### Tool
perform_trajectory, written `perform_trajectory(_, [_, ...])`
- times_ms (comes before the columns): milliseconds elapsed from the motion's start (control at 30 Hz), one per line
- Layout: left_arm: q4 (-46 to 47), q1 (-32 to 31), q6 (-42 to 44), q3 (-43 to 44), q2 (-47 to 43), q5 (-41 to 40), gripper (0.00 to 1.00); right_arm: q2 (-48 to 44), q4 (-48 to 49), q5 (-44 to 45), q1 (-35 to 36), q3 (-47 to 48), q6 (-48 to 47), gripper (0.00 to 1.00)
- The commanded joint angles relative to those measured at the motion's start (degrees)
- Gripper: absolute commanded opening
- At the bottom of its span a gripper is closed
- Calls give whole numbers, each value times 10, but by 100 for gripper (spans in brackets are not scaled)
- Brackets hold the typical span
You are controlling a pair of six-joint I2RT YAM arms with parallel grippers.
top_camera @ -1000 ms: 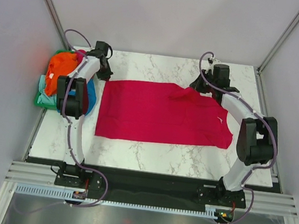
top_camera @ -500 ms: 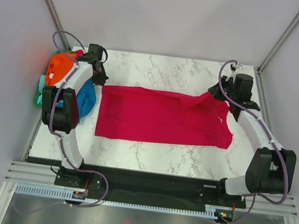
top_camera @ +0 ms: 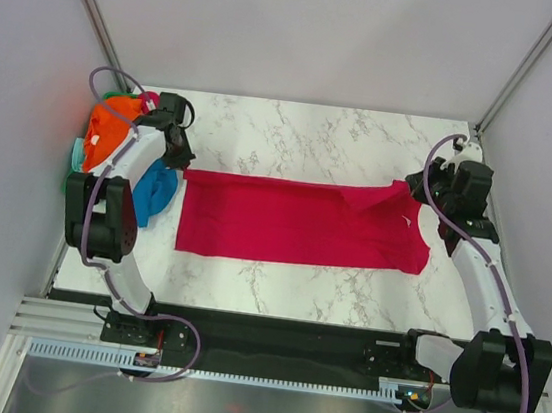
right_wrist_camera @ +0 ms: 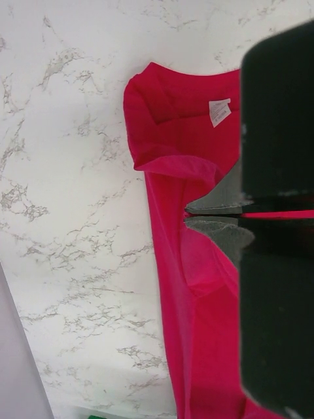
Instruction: Fold and stack the t-shirts
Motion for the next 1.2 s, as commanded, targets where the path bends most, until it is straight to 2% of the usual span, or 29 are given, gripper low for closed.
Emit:
perform_trajectory(0, [16, -6, 17, -18, -30, -19, 2, -33, 6, 9, -2, -30, 11, 0])
perform_trajectory(300, [16, -20, 8, -61, -57, -34, 2, -91, -5, 40, -2, -110, 42, 0])
perform_trajectory(433, [12, -23, -19, -114, -92, -50, 2, -131, -12, 96, -4, -178, 101, 0])
perform_trajectory(467, [12, -23, -23, -138, -100, -51, 7, -149, -13, 118, -4, -195, 132, 0])
perform_trajectory(500, [9, -23, -28, -150, -108, -54, 11, -155, -13, 128, -7, -225, 148, 12])
perform_trajectory(533, [6, -23, -30, -160, -118, -58, 20, -160, -15, 130, -11, -238, 164, 22])
perform_trajectory(600, [-6, -23, -34, -176, -128, -64, 35, -160, -16, 150, -15, -269, 197, 52])
perform_trajectory(633, [-16, -23, -35, -183, -139, -69, 51, -158, -20, 156, -24, -275, 204, 54])
perform_trajectory(733, [-19, -27, -32, -191, -164, -70, 66, -147, -18, 161, -35, -274, 216, 60])
perform_trajectory(833, [-19, -42, -29, -183, -187, -88, 67, -137, 3, 109, -34, -247, 210, 59])
perform_trajectory(933, [-19, -61, -24, -149, -169, -92, 64, -127, 16, 78, -24, -228, 211, 58])
perform_trajectory(1033, [-19, -101, -22, -110, -114, -115, 63, -114, 11, 103, 14, -209, 208, 59])
perform_trajectory(1167, [-19, -143, -41, -83, -44, -110, 61, -29, -4, 143, 75, -164, 200, 65])
